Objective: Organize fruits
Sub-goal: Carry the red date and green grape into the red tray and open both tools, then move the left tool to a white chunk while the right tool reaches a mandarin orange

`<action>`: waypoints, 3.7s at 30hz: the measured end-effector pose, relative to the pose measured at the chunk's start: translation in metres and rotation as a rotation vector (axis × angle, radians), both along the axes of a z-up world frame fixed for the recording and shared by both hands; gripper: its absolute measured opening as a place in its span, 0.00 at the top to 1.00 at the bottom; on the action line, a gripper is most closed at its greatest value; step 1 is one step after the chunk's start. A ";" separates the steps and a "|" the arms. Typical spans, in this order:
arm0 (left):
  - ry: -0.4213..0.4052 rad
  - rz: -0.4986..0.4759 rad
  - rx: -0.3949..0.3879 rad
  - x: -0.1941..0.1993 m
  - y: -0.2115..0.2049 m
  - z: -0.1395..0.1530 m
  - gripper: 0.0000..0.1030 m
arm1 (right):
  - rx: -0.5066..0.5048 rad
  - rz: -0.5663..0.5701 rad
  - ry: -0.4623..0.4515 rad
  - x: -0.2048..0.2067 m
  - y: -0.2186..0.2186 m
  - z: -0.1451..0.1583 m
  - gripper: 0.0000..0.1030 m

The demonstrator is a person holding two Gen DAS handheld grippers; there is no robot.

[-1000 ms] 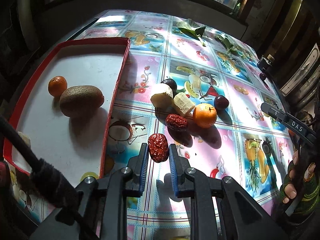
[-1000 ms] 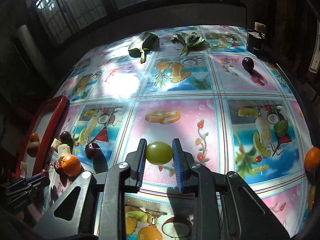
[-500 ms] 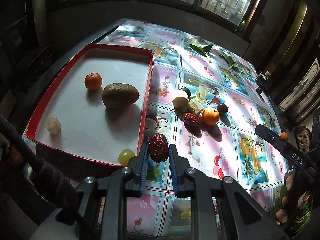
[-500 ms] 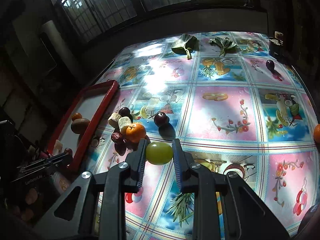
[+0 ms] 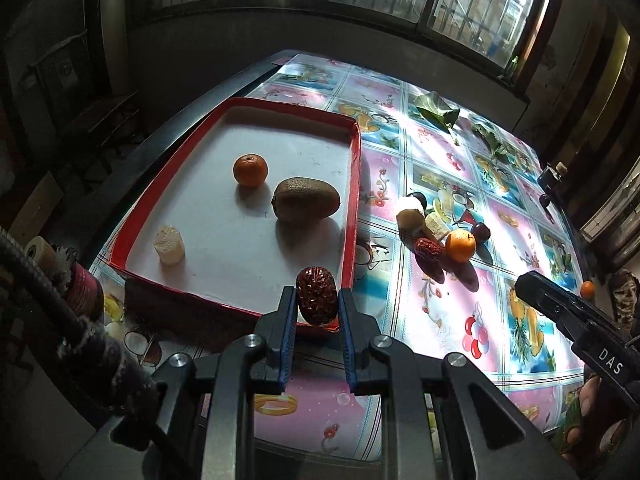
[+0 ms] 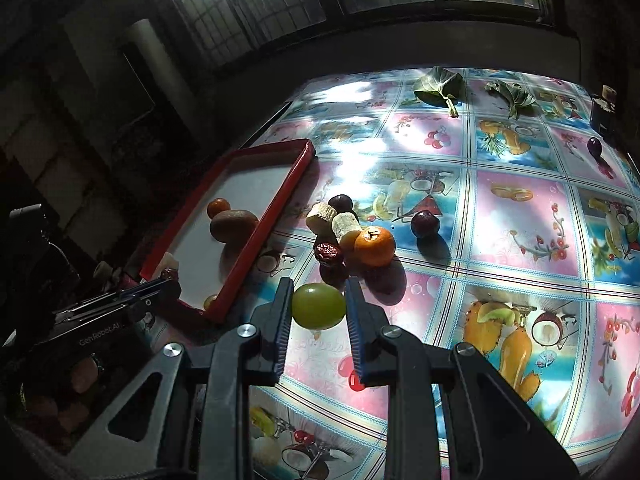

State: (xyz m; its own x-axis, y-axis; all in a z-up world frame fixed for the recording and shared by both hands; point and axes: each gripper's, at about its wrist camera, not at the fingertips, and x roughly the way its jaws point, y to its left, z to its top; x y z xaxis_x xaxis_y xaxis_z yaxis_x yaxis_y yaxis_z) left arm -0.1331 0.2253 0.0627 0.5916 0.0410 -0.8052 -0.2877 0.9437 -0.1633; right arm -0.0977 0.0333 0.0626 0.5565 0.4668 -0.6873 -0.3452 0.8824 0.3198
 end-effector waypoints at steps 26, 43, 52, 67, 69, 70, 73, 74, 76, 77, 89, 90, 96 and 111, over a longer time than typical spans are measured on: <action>0.009 0.126 0.006 -0.014 0.057 -0.007 0.82 | -0.026 0.133 0.006 0.003 0.073 0.002 0.73; 0.029 0.138 0.005 -0.001 0.071 -0.015 0.82 | -0.047 0.198 0.027 0.023 0.120 -0.012 0.73; 0.063 0.139 0.023 0.009 0.071 -0.024 0.82 | -0.059 0.215 0.036 0.035 0.134 -0.019 0.73; 0.084 0.139 0.014 0.018 0.081 -0.034 0.82 | -0.078 0.250 0.068 0.049 0.153 -0.032 0.73; 0.083 0.140 0.008 0.019 0.083 -0.035 0.82 | -0.082 0.251 0.072 0.050 0.155 -0.034 0.73; 0.082 0.141 0.006 0.019 0.083 -0.035 0.82 | -0.081 0.252 0.076 0.050 0.156 -0.035 0.73; 0.075 0.144 0.001 0.019 0.085 -0.034 0.82 | -0.084 0.256 0.081 0.052 0.158 -0.037 0.73; 0.069 0.146 -0.001 0.019 0.085 -0.033 0.82 | -0.086 0.257 0.082 0.052 0.159 -0.038 0.73; 0.051 0.145 -0.016 0.018 0.087 -0.031 0.82 | -0.087 0.258 0.084 0.054 0.160 -0.039 0.73; 0.040 0.145 -0.032 0.018 0.088 -0.030 0.82 | -0.086 0.259 0.085 0.054 0.160 -0.039 0.73; 0.135 0.111 -0.028 0.048 0.084 -0.057 0.81 | -0.127 0.289 0.117 0.063 0.177 -0.059 0.73; 0.144 0.109 -0.025 0.049 0.084 -0.059 0.81 | -0.129 0.294 0.121 0.064 0.178 -0.061 0.73; 0.155 0.110 0.013 0.048 0.082 -0.059 0.78 | -0.153 0.300 0.119 0.068 0.182 -0.064 0.72; 0.099 0.162 0.002 0.028 0.085 -0.036 0.38 | -0.086 0.265 0.110 0.065 0.159 -0.045 0.66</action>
State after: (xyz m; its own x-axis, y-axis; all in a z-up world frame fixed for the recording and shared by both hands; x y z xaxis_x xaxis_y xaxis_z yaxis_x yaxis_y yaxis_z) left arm -0.1054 0.3102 0.0265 0.4954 0.1307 -0.8588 -0.4506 0.8839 -0.1254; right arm -0.0327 0.1919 0.0180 0.3431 0.5228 -0.7803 -0.5342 0.7920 0.2957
